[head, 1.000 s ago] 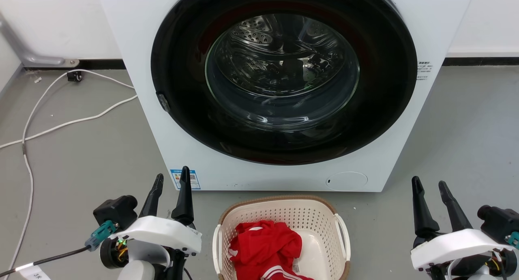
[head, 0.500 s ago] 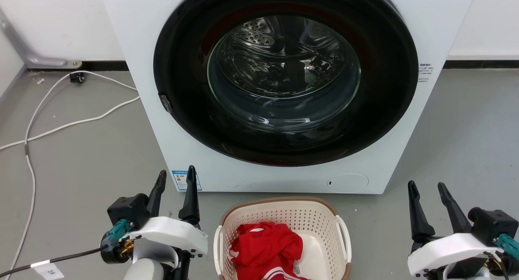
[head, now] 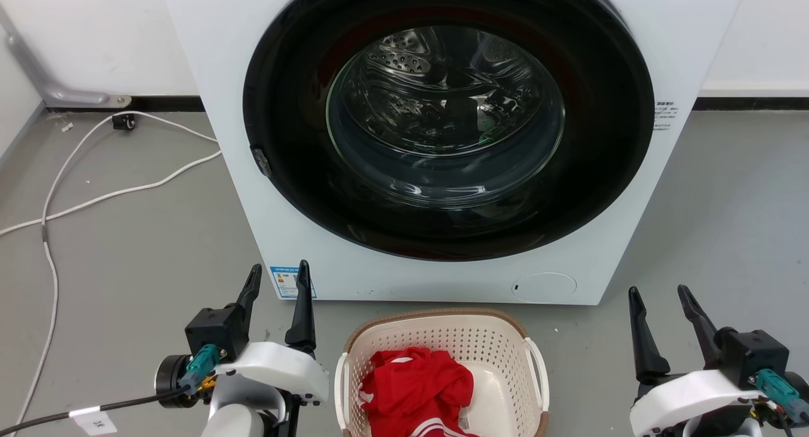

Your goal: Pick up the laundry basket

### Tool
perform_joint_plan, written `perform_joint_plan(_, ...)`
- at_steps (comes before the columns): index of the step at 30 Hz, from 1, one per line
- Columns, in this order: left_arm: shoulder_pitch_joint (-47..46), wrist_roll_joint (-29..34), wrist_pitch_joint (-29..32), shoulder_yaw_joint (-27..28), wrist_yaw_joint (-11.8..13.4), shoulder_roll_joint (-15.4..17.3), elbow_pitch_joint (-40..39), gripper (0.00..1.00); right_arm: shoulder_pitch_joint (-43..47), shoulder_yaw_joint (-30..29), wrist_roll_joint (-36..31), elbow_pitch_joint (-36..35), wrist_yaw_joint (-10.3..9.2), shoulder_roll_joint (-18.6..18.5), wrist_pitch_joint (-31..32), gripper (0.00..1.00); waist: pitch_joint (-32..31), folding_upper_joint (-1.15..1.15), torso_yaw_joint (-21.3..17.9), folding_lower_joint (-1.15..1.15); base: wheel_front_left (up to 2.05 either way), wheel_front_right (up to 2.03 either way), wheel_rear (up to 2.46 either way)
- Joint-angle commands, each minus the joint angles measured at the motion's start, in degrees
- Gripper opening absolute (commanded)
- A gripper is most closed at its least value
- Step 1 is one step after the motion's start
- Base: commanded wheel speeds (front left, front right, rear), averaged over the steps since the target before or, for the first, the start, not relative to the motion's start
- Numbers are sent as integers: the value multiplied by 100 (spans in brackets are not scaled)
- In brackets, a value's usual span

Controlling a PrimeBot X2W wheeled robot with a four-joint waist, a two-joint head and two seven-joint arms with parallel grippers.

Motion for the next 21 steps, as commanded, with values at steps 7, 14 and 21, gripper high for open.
perform_joint_plan(7,-107,379,-118,-57,95,8,40,100,25,35,-410,-73,-2,14,-46,100,-7,0,4,0,0,0,0)
perform_joint_plan(14,-123,633,-193,-105,145,6,116,100,59,36,-664,-78,-2,16,-78,100,-19,0,20,0,0,0,0)
perform_joint_plan(21,-120,868,-260,-141,186,5,184,100,65,57,-908,-85,-2,18,-116,100,-25,0,27,0,0,0,0)
